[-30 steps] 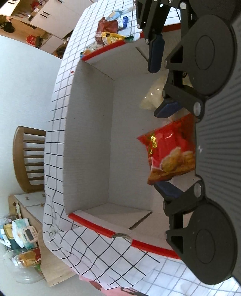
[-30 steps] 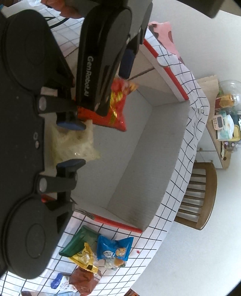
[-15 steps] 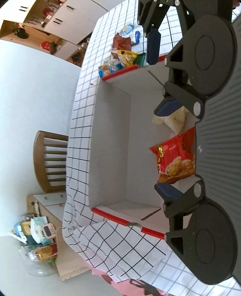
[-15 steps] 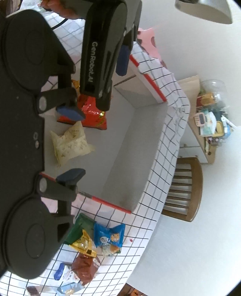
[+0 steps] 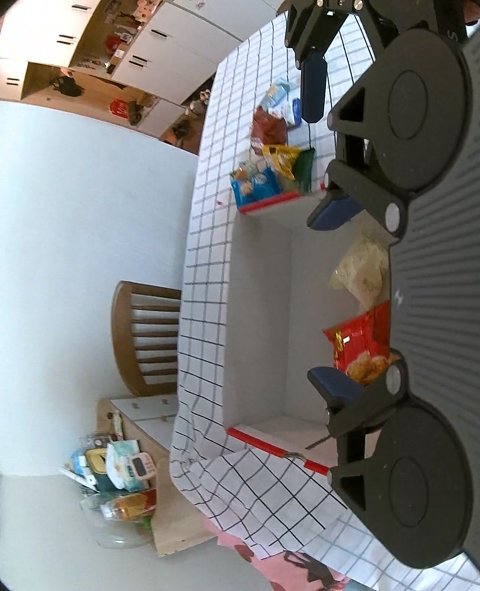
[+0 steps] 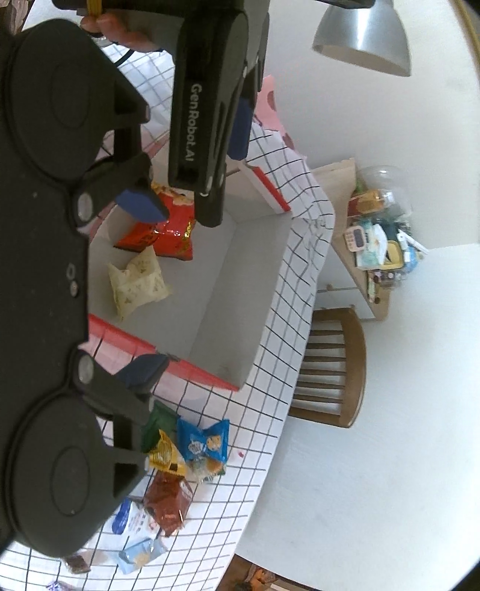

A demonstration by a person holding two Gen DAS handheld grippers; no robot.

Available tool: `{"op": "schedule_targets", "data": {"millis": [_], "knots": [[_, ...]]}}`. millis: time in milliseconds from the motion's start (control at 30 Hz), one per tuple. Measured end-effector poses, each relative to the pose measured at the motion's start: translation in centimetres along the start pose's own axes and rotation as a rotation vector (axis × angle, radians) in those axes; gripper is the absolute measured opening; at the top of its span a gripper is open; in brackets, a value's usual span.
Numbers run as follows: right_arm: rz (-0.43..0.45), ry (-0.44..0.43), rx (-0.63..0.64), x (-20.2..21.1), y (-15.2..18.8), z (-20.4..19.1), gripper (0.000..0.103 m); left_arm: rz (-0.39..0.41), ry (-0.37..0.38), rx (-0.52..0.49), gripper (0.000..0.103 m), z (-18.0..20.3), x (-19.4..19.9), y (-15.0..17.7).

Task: Organize snacks
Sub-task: 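Open both tools to drop the two bags into the box, then move both tools back toward the brown cake and purple candy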

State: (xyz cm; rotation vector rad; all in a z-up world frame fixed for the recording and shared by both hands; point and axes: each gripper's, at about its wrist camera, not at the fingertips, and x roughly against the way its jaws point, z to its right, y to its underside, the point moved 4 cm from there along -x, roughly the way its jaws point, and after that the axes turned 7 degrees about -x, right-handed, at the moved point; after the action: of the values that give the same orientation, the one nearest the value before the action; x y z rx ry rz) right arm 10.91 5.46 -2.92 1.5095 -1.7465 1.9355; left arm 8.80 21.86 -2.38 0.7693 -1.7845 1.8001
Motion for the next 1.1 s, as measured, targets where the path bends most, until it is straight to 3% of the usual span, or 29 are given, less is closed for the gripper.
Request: {"op": "schedule_targets", "data": {"millis": [433, 567, 700, 1100], "knots": [[0.077, 0.02, -0.063, 5.5, 2.4, 6.1, 0.101, 0.067, 0.033, 0.004, 0.087, 7.7, 1.9, 0.0], [0.085, 0.058, -0.081, 6.9, 3.5, 8.8, 0.103, 0.075, 0.044, -0.007, 0.09, 10.9, 1.6, 0.0], [0.081, 0.091, -0.117, 8.1, 4.9, 12.3, 0.103, 0.068, 0.079, -0.008, 0.1, 14.1, 0.7, -0.1], [0.073, 0.24, -0.259, 11.8, 8.9, 24.8, 0.103, 0.031, 0.189, -0.086, 0.1, 26.4, -3.4, -0.5]]}}
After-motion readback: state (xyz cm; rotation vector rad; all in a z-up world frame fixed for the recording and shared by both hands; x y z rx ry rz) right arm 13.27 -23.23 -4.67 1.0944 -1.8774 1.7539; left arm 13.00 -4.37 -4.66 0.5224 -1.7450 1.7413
